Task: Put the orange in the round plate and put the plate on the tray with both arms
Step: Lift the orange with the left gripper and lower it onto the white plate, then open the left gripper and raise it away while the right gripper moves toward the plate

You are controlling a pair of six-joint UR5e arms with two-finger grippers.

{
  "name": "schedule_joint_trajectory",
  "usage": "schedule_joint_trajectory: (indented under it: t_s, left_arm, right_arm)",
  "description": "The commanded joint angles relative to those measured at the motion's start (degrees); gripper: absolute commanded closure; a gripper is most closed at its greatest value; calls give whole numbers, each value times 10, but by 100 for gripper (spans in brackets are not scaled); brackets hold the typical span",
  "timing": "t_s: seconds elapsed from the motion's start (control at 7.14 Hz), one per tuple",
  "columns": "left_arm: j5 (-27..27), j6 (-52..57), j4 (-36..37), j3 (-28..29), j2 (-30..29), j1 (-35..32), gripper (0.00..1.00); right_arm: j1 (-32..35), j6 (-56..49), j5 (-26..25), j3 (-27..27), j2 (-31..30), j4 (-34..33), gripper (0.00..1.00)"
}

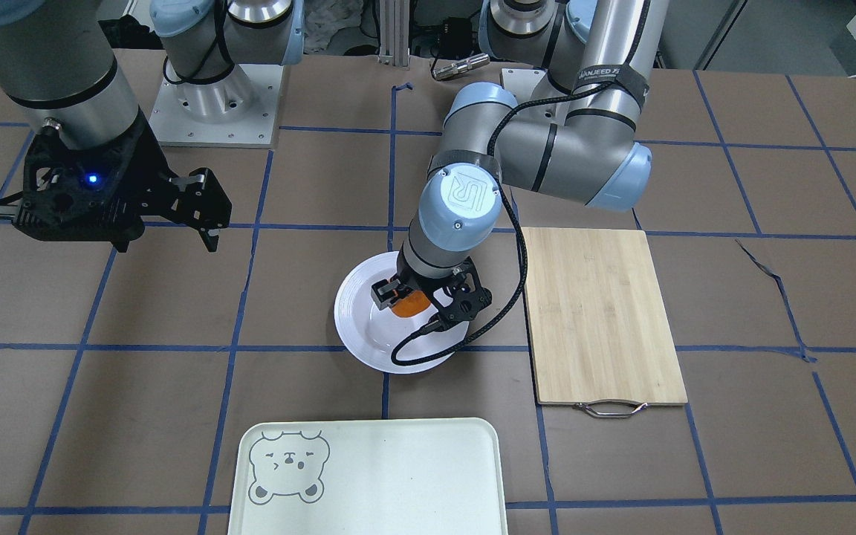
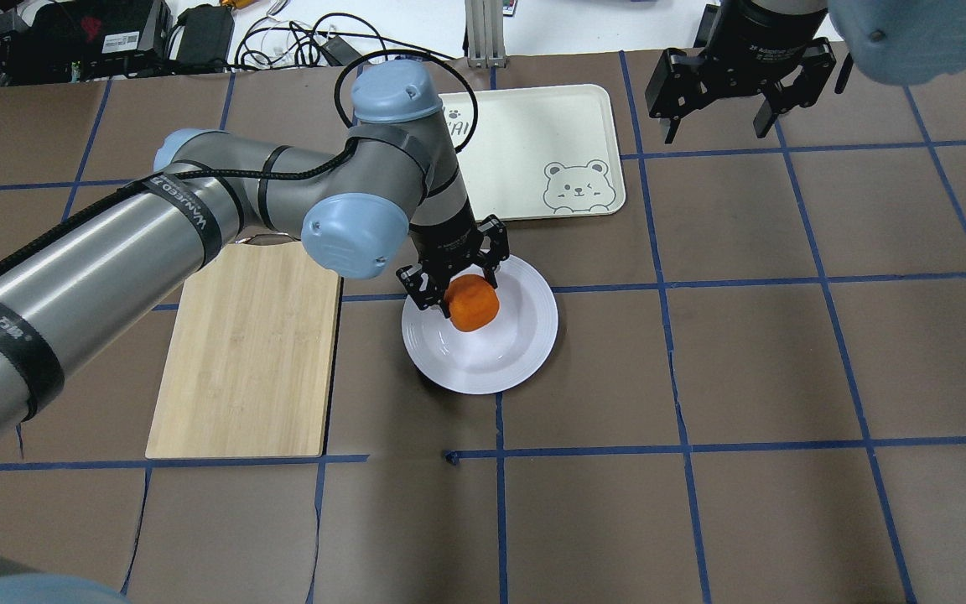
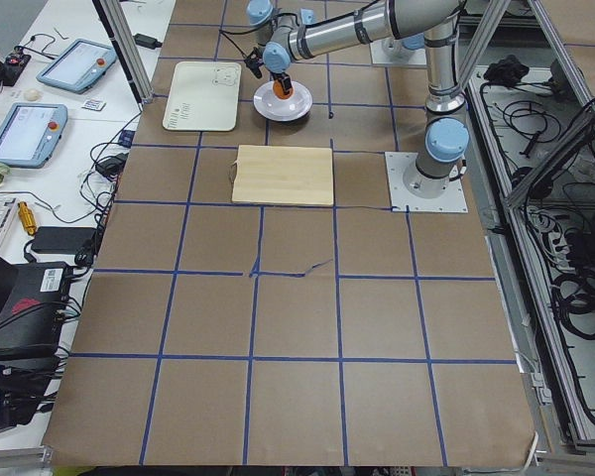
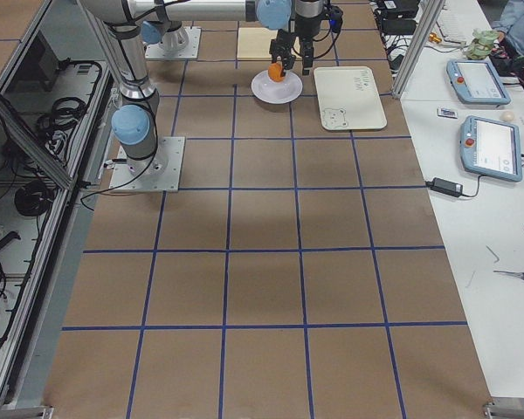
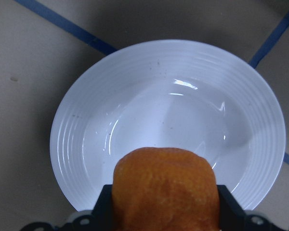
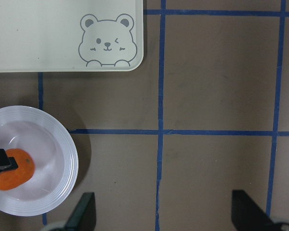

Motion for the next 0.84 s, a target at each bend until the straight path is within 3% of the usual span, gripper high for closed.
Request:
schedule_joint_trajectory:
  t_s: [0.0,0.14,0.28,0.42,0.7]
  left_arm:
    - [1,2,47,-1,4,-3,0]
    - [15,48,53,6,23,7,0]
    - [67,157,42,25,35,38,0]
    - [79,223,41,47,43,79,0]
    - [76,270,-9,54,59,172,0]
  right_arm:
    - [-1,0,1,6,-1,-2,0]
    - [-2,1,2,14,-1,-24,0]
    - [-4,0,40,18,0,-30,0]
    - [-6,2,89,22,2,-22,0]
    - [-4,5,109,52,36,-31,0]
